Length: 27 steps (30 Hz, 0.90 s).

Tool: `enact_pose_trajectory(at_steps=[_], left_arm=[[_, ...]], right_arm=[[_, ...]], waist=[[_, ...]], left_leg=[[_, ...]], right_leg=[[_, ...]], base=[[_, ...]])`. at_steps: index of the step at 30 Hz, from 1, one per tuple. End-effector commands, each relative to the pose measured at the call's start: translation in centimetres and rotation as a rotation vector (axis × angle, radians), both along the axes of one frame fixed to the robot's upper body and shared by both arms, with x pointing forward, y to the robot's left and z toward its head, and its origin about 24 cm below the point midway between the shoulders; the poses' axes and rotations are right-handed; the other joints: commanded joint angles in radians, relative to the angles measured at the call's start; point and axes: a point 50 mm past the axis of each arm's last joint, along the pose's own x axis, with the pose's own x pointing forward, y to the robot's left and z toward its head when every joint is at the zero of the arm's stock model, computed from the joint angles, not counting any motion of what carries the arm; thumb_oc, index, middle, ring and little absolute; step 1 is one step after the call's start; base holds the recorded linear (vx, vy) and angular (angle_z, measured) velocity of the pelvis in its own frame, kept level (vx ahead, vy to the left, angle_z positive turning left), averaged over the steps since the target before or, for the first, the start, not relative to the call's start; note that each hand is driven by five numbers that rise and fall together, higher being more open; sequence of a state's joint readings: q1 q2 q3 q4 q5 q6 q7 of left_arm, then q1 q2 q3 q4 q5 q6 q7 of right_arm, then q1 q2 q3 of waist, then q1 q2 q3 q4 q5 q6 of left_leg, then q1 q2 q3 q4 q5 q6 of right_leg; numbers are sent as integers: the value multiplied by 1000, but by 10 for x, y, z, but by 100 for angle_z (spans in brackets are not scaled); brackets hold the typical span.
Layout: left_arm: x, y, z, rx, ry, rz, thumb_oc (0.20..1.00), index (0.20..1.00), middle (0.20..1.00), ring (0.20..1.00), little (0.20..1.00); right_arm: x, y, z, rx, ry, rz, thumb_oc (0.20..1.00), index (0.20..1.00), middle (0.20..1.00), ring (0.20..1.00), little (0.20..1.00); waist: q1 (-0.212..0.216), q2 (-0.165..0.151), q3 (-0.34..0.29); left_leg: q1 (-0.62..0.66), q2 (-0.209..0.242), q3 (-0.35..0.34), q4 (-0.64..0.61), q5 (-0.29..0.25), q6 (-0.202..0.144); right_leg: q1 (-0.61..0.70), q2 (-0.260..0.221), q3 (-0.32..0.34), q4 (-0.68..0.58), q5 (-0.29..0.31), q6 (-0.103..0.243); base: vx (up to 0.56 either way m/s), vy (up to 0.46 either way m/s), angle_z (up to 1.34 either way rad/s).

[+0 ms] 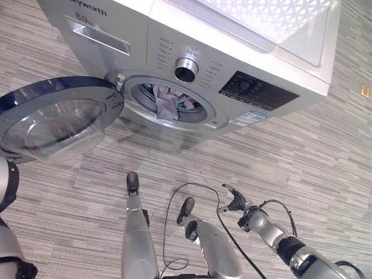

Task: Grab the laundry basket,head to the washer,open it,put in the laundry and shut it.

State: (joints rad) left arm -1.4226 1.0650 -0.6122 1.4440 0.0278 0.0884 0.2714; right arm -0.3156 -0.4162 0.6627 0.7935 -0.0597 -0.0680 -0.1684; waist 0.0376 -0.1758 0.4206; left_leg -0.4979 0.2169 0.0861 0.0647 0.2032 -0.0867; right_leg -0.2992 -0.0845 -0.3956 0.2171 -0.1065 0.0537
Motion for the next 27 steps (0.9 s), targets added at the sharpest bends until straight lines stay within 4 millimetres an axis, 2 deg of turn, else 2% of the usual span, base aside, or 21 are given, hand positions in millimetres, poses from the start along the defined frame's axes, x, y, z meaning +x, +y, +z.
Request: enact_pose_trajectory(at_steps=[1, 7, 9, 11, 12, 16, 19, 22, 23, 26, 27], left_arm=[[-35, 29, 12, 4, 38, 121, 1000, 1000, 1000, 1000, 1000], [-30, 23, 20, 40, 16, 100, 1000, 1000, 1000, 1000, 1000], [-28, 22, 15, 54, 25, 102, 1000, 1000, 1000, 1000, 1000], [-16, 16, -4, 38, 54, 56, 1000, 1000, 1000, 1000, 1000], [-16, 16, -5, 36, 55, 56, 1000, 1000, 1000, 1000, 1000], [7, 0, -42, 16, 109, -53, 1000, 1000, 1000, 1000, 1000], [24, -20, -69, -26, 94, -174, 1000, 1000, 1000, 1000, 1000], [32, -39, -103, -74, 103, -293, 1000, 1000, 1000, 1000, 1000], [32, -52, -119, -89, 92, -385, 1000, 1000, 1000, 1000, 1000], [23, -69, -151, -158, 92, -511, 1000, 1000, 1000, 1000, 1000], [21, -69, -153, -161, 93, -509, 1000, 1000, 1000, 1000, 1000]], right_arm=[[-22, -11, -14, 27, 66, -47, 1000, 1000, 1000, 1000, 1000], [-25, -5, -12, 51, 57, -10, 1000, 1000, 1000, 1000, 1000], [-24, -3, -8, 64, 34, 10, 1000, 1000, 1000, 1000, 1000], [-25, -2, -4, 78, 11, 19, 1000, 1000, 1000, 1000, 1000], [-25, -3, -4, 77, 12, 19, 1000, 1000, 1000, 1000, 1000], [-24, -3, 1, 92, -24, 9, 1000, 1000, 1000, 1000, 1000], [-24, -6, 4, 91, -43, 0, 1000, 1000, 1000, 1000, 1000], [-25, -14, 9, 89, -67, -28, 1000, 1000, 1000, 1000, 1000], [-26, -23, 12, 78, -78, -57, 1000, 1000, 1000, 1000, 1000], [-29, -40, 14, 41, -78, -98, 1000, 1000, 1000, 1000, 1000], [-30, -40, 14, 38, -76, -96, 1000, 1000, 1000, 1000, 1000]], waist=[[-15, -50, -26], [-30, -81, -23], [-36, -94, -21], [-42, -115, -17], [-43, -113, -19], [-43, -116, -11], [-36, -94, -1], [-24, -68, 8], [-12, -54, 14], [-2, -28, 15], [-4, -27, 14]], left_leg=[[-103, 11, -25, 93, -79, -1], [-136, 18, -39, 107, -83, -3], [-144, 19, -44, 107, -84, -3], [-159, 19, -54, 111, -89, -1], [-160, 19, -54, 111, -89, -1], [-166, 12, -60, 111, -94, 3], [-161, 8, -62, 125, -101, 7], [-142, 10, -62, 140, -110, 10], [-125, 14, -61, 149, -115, 10], [-96, 23, -62, 159, -120, 8], [-94, 24, -61, 159, -121, 8]], right_leg=[[55, -59, 31, -137, 101, 90], [39, -52, 24, -142, 112, 93], [34, -49, 21, -142, 113, 94], [25, -46, 18, -143, 117, 96], [24, -46, 18, -143, 117, 96], [19, -49, 10, -128, 105, 94], [20, -53, 8, -103, 87, 86], [25, -58, 10, -71, 64, 78], [31, -56, 15, -58, 49, 71], [48, -51, 24, -47, 26, 60], [50, -50, 24, -47, 26, 60]], base=[[0, 0, 0], [3, -16, 5], [15, -6, 6], [0, 0, 0], [0, 0, 0], [0, -2, 2], [-3, -1, 1], [0, 0, 0], [-31, -16, -2], [-14, -32, -5], [1, -23, -7]])
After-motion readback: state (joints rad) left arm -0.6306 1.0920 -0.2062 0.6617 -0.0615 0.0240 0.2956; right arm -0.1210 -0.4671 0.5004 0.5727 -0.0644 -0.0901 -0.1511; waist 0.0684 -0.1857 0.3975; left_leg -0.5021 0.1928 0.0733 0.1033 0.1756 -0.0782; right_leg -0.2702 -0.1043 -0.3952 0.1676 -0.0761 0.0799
